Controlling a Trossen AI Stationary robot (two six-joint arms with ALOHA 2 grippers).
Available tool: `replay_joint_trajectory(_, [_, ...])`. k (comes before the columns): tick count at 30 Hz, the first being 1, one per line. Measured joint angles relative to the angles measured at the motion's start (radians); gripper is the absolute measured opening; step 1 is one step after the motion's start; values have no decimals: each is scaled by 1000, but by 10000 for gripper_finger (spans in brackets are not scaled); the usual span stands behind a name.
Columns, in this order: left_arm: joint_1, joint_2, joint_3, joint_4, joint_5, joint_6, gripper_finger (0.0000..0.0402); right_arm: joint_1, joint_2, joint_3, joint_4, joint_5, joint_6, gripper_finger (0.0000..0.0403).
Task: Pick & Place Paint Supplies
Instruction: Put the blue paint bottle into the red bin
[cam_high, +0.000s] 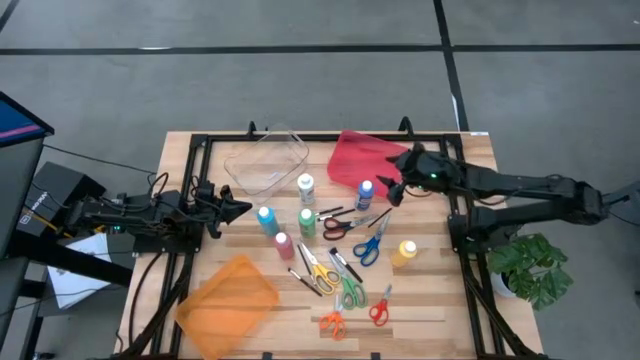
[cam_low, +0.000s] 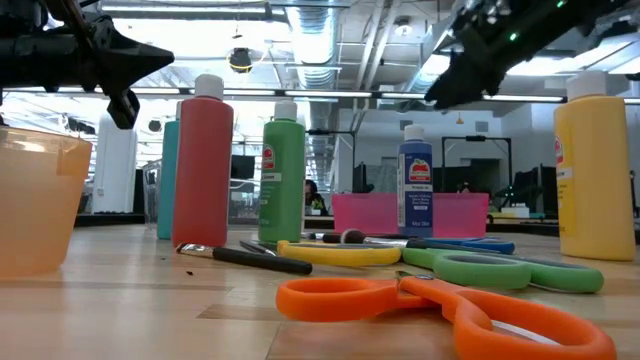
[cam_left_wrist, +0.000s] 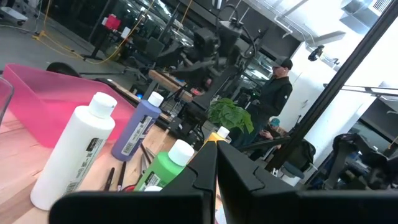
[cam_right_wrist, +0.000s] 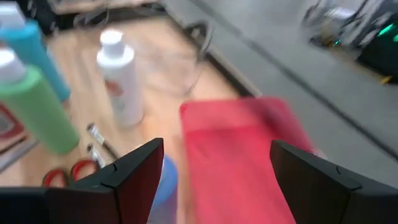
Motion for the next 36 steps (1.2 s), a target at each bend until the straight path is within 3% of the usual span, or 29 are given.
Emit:
replay_joint_trajectory(4, [0, 0, 0, 0, 0, 0, 6, -36, 73, 0, 28, -171, -22, 292])
replay_joint_trajectory(7, [0, 0, 0, 0, 0, 0, 6, -39, 117, 0, 73, -239, -54, 292])
replay_joint_trajectory(20, [0, 0, 0, 0, 0, 0, 6, -68, 243, 1, 166, -352, -94, 291])
replay_joint_trajectory(27, [0, 0, 0, 0, 0, 0, 6, -67, 253, 1, 170, -354, -94, 288])
replay_joint_trajectory(32, [0, 0, 0, 0, 0, 0, 6, -67, 253, 1, 141, -354, -94, 262])
replay_joint_trajectory(36, [0, 0, 0, 0, 0, 0, 6, -67, 253, 1, 137, -354, -99, 217])
